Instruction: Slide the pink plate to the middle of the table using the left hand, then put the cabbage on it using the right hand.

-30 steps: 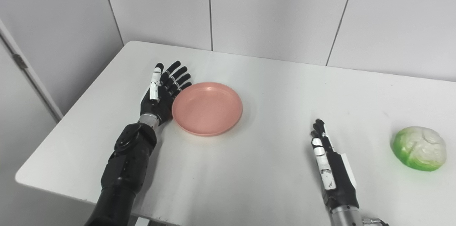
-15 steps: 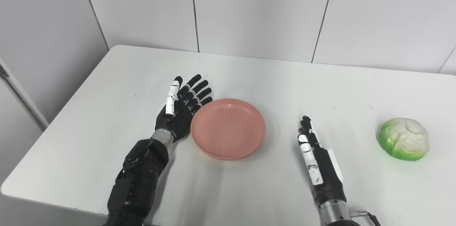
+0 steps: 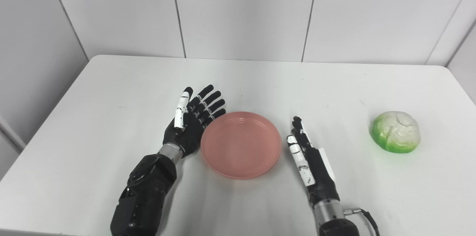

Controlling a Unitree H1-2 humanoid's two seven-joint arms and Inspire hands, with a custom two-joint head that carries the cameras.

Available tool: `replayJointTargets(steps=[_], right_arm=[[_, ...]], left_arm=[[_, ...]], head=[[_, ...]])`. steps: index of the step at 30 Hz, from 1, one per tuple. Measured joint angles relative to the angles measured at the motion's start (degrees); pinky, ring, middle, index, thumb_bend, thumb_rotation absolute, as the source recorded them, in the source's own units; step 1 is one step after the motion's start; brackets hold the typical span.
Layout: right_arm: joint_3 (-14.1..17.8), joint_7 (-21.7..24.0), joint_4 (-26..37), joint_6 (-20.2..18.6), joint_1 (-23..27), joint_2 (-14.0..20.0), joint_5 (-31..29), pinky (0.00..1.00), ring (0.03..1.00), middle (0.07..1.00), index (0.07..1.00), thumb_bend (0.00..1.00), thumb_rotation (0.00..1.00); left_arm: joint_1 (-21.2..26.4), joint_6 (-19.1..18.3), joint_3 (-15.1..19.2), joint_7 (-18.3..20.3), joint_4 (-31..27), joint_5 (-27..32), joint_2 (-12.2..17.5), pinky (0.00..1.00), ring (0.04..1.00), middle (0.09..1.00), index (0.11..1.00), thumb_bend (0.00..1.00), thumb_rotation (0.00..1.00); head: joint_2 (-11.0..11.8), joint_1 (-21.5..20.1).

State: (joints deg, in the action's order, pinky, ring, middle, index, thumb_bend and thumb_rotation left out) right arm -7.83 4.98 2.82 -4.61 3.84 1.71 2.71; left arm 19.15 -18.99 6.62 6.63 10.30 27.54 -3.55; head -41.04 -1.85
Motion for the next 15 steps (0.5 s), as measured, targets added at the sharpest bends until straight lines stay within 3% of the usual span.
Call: replayJointTargets(steps=[15], right_arm=[[0.4,-0.8,-0.4,0.1,0.1,-1.1,0.0,1.00,1.000,1.000,1.000,0.31,1.00]], left_arm=[[0.1,0.2,0.6,0.5,-0.1,-2.8,0.8,0.88,0.874,0.880,0.863,0.42,1.00]], head=[[0.3,-3.6]])
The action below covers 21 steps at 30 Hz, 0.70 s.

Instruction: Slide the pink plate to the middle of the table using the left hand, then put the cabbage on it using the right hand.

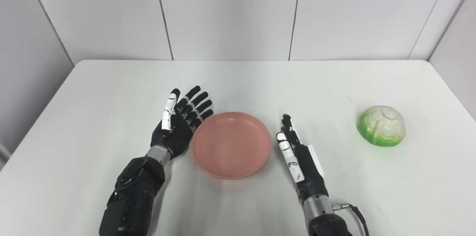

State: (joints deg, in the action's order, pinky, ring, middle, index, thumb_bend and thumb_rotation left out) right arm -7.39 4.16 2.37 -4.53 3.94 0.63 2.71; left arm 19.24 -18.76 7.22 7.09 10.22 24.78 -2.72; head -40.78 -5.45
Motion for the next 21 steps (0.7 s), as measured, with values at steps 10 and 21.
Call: replayJointTargets(steps=[10,21], right_arm=[[1.5,-1.4,-1.1,1.3,0.9,-0.2,1.6,1.00,0.997,1.000,0.997,0.34,1.00],[4.9,-4.8,3.8,1.4,3.0,3.3,7.9,0.83,0.898,0.934,0.930,0.51,1.00]], left_arm=[[-0.8,1.9,0.2,0.9,-0.3,-2.2,0.6,0.89,0.887,0.889,0.871,0.41,1.00],[-1.4,4.4,1.0,3.0,0.6,-2.1,1.7,0.90,0.895,0.896,0.879,0.39,1.00]], head=[[0.7,-3.4],[3.0,-9.0]])
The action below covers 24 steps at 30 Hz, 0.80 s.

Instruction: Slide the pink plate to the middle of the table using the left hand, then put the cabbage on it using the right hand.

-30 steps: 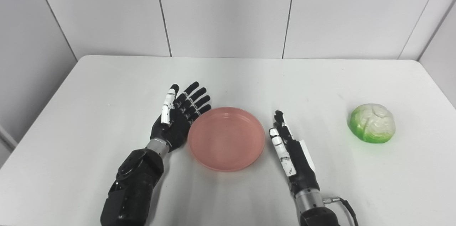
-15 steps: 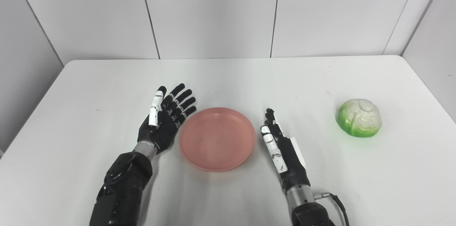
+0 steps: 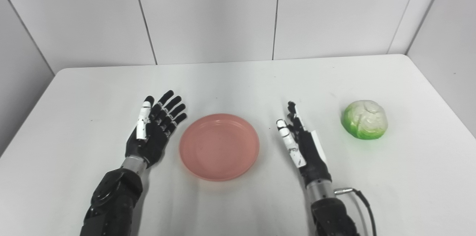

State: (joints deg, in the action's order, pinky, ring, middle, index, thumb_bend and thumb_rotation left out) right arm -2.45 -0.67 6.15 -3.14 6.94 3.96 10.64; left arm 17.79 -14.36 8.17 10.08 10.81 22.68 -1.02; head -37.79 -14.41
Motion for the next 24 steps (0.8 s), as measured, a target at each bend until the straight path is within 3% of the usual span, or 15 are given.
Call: replayJointTargets(steps=[2,9,13,24], right_arm=[[0.5,-0.6,1.9,-0.4,1.1,0.7,1.6,0.81,0.873,0.926,0.934,0.57,0.98],[1.3,-0.6,7.6,-2.0,3.7,3.0,8.0,0.80,0.865,0.898,0.928,0.76,0.88],[3.3,-0.7,10.9,-5.4,5.0,5.0,11.6,0.82,0.882,0.908,0.926,0.81,0.81],[9.2,-0.4,14.3,-9.6,7.2,11.4,16.4,0.84,0.880,0.910,0.945,0.98,0.69]], left_arm=[[-0.2,0.1,0.1,0.5,0.0,0.1,0.0,0.91,0.907,0.905,0.886,0.39,1.00],[-0.3,2.1,0.5,3.4,2.0,1.8,1.0,0.90,0.891,0.890,0.879,0.41,1.00],[-0.2,3.6,0.6,5.6,3.5,2.5,2.3,0.87,0.877,0.880,0.868,0.43,1.00],[1.9,6.0,1.4,9.8,9.1,6.1,4.0,0.80,0.830,0.840,0.822,0.49,0.85]], head=[[0.8,-2.9],[2.0,-7.2],[1.9,-9.2],[1.8,-13.9]])
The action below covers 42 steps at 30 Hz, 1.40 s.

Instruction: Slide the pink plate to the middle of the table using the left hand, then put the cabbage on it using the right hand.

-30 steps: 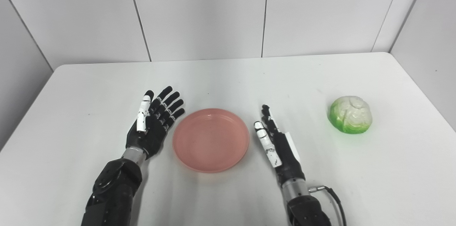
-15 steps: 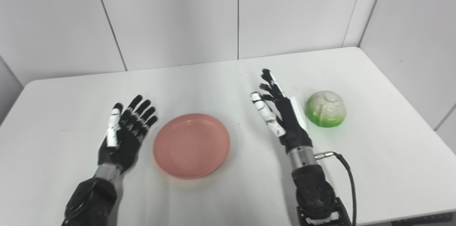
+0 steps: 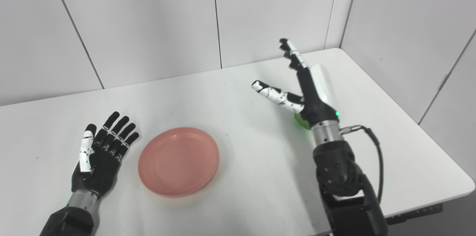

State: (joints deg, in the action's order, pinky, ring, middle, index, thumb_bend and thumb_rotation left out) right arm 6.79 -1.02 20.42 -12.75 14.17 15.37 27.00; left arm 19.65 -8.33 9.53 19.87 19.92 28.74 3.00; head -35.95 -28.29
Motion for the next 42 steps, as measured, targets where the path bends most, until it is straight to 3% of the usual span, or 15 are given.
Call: replayJointTargets(steps=[8,13,27,28,34,36,39,42], right_arm=[[4.0,1.3,0.7,-2.4,-0.1,6.1,1.2,0.87,0.920,0.937,0.978,1.00,0.64],[6.1,2.2,1.0,-4.2,-2.2,7.2,-0.1,0.87,0.933,0.951,0.991,1.00,0.61],[4.3,4.5,-4.4,-5.8,-3.5,9.3,0.9,0.83,0.918,0.950,0.988,1.00,0.59],[4.0,4.8,-4.8,-5.9,-3.5,9.4,1.1,0.75,0.852,0.950,0.987,1.00,0.60],[2.1,6.7,-9.8,-6.6,-1.9,10.5,0.9,0.64,0.818,0.981,1.000,1.00,0.60],[1.2,7.6,-10.5,-7.2,-1.6,11.1,1.0,0.66,0.824,0.977,1.000,1.00,0.60],[-0.4,8.3,-12.9,-7.3,-0.6,12.0,1.5,0.85,0.926,0.973,1.000,1.00,0.61],[-1.4,9.4,-14.9,-7.4,0.2,13.1,1.5,0.91,0.971,0.992,1.000,1.00,0.59]], left_arm=[[2.1,2.1,0.2,2.7,4.5,0.1,2.4,0.78,0.805,0.814,0.804,0.49,0.88],[3.0,2.9,0.3,3.4,6.5,0.1,3.3,0.77,0.795,0.805,0.797,0.50,0.87],[5.1,4.3,1.1,5.6,11.1,0.1,5.0,0.76,0.786,0.797,0.791,0.50,0.84],[5.1,4.3,1.1,5.6,11.1,0.1,5.0,0.75,0.784,0.796,0.790,0.50,0.84],[5.2,4.4,1.3,5.9,11.3,0.1,5.5,0.75,0.781,0.793,0.789,0.51,0.84],[5.2,4.4,1.4,6.0,11.4,0.1,5.6,0.76,0.784,0.795,0.792,0.51,0.85],[5.3,4.5,1.4,6.2,11.7,0.1,5.7,0.76,0.789,0.798,0.793,0.50,0.85],[5.7,4.6,1.5,6.5,12.6,0.2,5.9,0.76,0.787,0.794,0.789,0.51,0.84]], head=[[-0.4,-1.2],[-0.7,-2.3],[-1.4,-3.3],[-1.5,-3.5],[-1.8,-3.5],[-2.0,-3.4],[-2.2,-3.5],[-2.2,-3.6]])
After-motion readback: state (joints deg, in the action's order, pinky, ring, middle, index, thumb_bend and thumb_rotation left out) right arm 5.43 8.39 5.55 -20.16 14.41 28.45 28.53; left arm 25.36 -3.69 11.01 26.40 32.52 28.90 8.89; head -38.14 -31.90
